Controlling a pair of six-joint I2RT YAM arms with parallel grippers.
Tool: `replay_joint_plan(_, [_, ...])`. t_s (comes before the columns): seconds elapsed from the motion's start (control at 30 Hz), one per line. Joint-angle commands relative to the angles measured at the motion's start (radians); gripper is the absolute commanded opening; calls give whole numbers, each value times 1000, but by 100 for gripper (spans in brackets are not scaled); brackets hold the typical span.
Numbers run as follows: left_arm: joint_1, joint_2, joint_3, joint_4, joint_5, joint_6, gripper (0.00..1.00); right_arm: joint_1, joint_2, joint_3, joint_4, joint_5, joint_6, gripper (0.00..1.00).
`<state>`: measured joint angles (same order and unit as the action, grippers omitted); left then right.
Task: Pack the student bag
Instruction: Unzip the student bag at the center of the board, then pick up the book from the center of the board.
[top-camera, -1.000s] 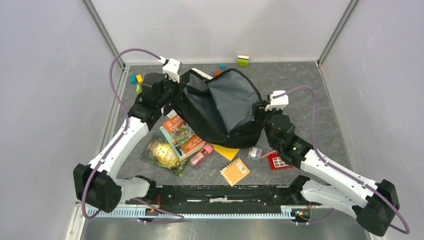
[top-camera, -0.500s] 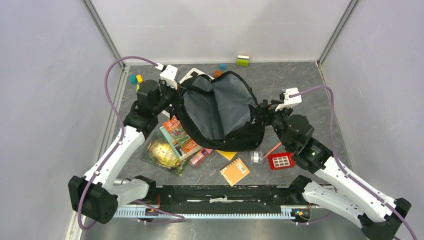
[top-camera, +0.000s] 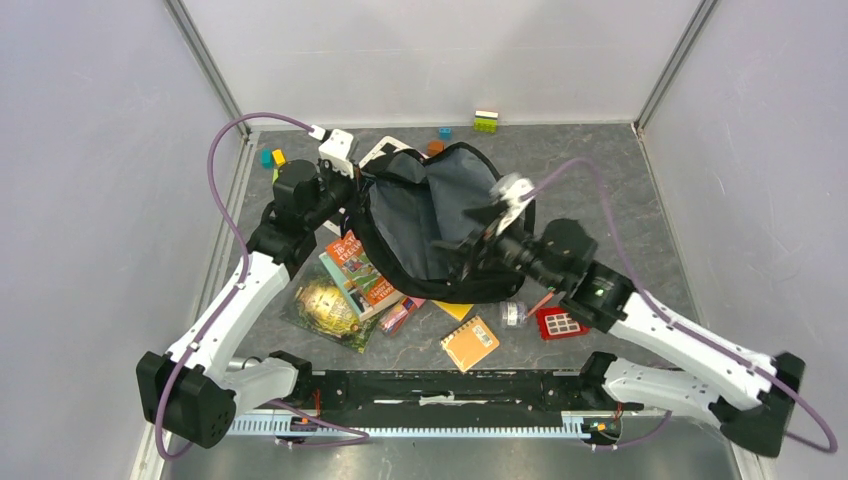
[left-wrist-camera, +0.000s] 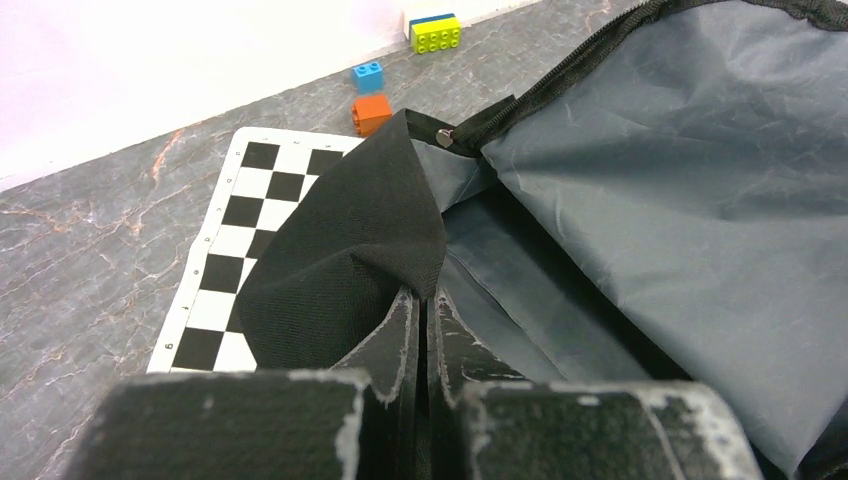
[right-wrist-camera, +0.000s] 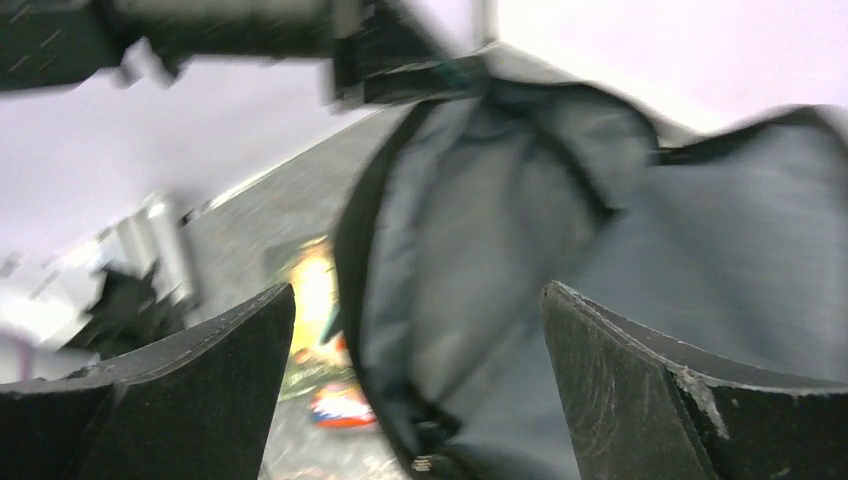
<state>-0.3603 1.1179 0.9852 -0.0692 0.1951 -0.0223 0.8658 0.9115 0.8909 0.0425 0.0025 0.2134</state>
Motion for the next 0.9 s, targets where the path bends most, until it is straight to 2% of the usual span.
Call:
replay_joint_plan(0.0, [-5, -27, 15, 90, 44, -57, 2, 209, 97, 27, 75, -25, -86, 98])
replay_joint_plan(0.1, [-5, -19, 20, 84, 47, -64, 2, 309, 191, 36, 118, -9, -93, 98])
replay_joint_plan(0.17, [-5, -14, 28, 76, 47, -69, 2, 386, 258, 46, 126, 54, -125, 98])
replay_joint_plan(0.4, [-6, -5, 34, 74, 34, -71, 2, 567, 516, 231, 8, 203, -345, 98])
replay_joint_plan(0.5, [-6, -9, 37, 47, 35, -70, 2, 577, 615, 302, -22, 187, -399, 98])
replay_joint_plan(0.63, [-6, -24, 33, 51, 28, -67, 2, 575, 738, 363, -66, 261, -476, 98])
replay_joint_plan(0.87, [-6, -19, 31, 51, 26, -65, 2, 498, 853, 376, -97, 251, -503, 98])
